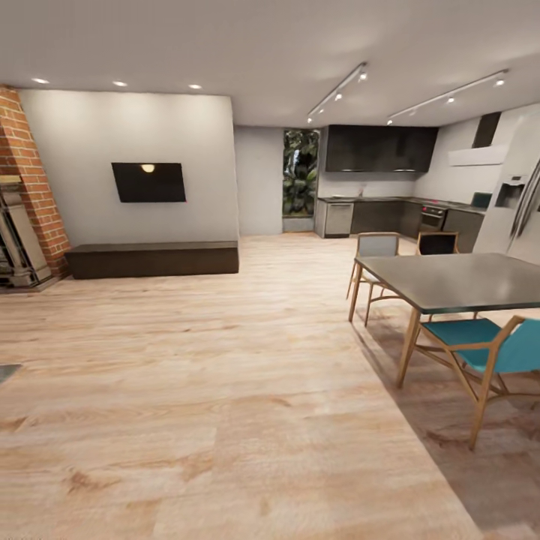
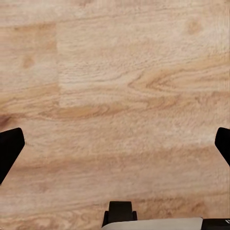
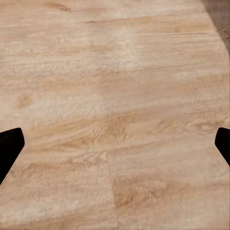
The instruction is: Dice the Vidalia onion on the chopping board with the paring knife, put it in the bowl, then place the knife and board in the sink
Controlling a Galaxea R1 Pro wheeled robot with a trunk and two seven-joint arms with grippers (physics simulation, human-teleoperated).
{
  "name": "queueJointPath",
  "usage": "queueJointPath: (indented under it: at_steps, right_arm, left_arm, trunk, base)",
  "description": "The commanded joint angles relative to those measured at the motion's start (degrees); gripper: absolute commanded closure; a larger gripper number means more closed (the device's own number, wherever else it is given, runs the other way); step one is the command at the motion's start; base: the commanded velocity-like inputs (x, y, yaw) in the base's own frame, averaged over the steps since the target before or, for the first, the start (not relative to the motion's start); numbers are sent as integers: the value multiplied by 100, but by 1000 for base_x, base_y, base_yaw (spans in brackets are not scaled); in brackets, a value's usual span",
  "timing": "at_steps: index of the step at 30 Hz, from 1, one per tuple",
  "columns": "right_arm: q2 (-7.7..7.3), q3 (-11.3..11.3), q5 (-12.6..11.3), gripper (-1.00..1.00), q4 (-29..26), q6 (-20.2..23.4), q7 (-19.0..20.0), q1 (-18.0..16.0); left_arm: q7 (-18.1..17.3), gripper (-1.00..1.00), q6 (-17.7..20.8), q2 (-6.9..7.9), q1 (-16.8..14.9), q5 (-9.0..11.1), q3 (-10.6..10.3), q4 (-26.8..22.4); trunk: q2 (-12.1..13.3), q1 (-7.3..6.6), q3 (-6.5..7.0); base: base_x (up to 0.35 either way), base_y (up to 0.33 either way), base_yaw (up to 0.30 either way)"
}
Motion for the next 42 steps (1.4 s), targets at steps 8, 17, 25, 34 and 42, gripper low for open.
queueJointPath:
  at_steps: [8,17,25,34,42]
  right_arm:
    - [1,2,3,-100,2,-15,-21,-3]
    - [1,5,3,-100,2,-15,-12,-3]
    - [1,9,3,-100,1,-16,-12,-1]
    - [1,6,3,-100,2,-17,-13,-1]
    - [1,7,3,-100,2,-15,-13,-2]
  left_arm:
    - [2,-100,-11,0,0,-2,1,-4]
    - [0,-100,-11,0,0,-5,1,-4]
    - [2,-100,-11,0,0,-9,1,-4]
    - [1,-100,-11,0,0,-8,1,-4]
    - [1,-100,-11,-2,0,-5,1,-4]
  trunk:
    - [-2,3,-5]
    - [-2,3,-5]
    - [-2,3,-5]
    - [-2,3,-5]
    - [-2,3,-5]
  base:
    - [247,0,248]
    - [256,0,130]
    - [262,0,2]
    - [271,0,0]
    - [275,0,0]
